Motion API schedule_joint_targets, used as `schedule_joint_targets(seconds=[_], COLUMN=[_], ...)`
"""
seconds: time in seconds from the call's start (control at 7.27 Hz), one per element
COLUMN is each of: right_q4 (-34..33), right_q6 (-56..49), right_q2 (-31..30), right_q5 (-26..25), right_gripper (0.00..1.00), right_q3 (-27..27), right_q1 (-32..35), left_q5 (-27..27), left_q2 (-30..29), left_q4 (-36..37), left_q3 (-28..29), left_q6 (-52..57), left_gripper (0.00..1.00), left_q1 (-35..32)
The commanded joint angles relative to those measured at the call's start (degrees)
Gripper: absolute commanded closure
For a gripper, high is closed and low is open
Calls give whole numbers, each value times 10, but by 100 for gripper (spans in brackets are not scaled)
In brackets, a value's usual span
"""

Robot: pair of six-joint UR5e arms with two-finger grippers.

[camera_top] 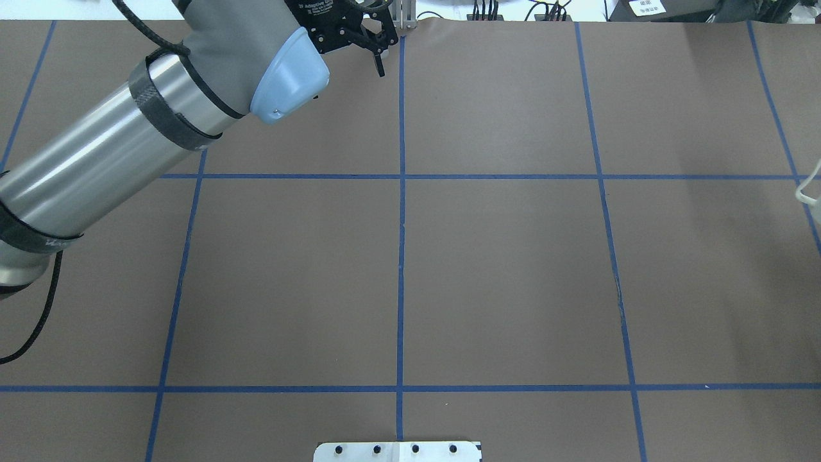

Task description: Left arm hands cup to right arm to dump lemon

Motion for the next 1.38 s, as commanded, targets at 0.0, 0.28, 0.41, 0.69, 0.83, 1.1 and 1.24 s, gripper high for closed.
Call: schedule_joint_targets(seconds=[0.0, 0.28, 0.41, 0.69, 0.83, 1.1, 1.24], right_q4=[46, 114, 167, 220, 220, 220, 220], right_q6=[23, 122, 176, 313, 370, 518, 571], right_q2=[22, 49, 74, 89, 95, 117, 124], right_q5=[122, 144, 148, 148, 147, 147, 147], right_gripper=[100, 100, 100, 100, 100, 100, 100], right_q3=[-79, -151, -214, -260, -260, -262, -264], right_q1=[106, 131, 146, 164, 167, 178, 185], left_q5=[6, 7, 12, 14, 15, 16, 19], left_q2=[2, 2, 2, 2, 2, 2, 2], left_q4=[0, 1, 3, 4, 4, 12, 24], left_q3=[-6, -9, -13, -18, -20, -26, -29], left_q6=[1, 0, 1, 0, 0, 0, 0], left_gripper=[0, 0, 0, 0, 0, 0, 0], left_q1=[1, 1, 2, 2, 2, 2, 1])
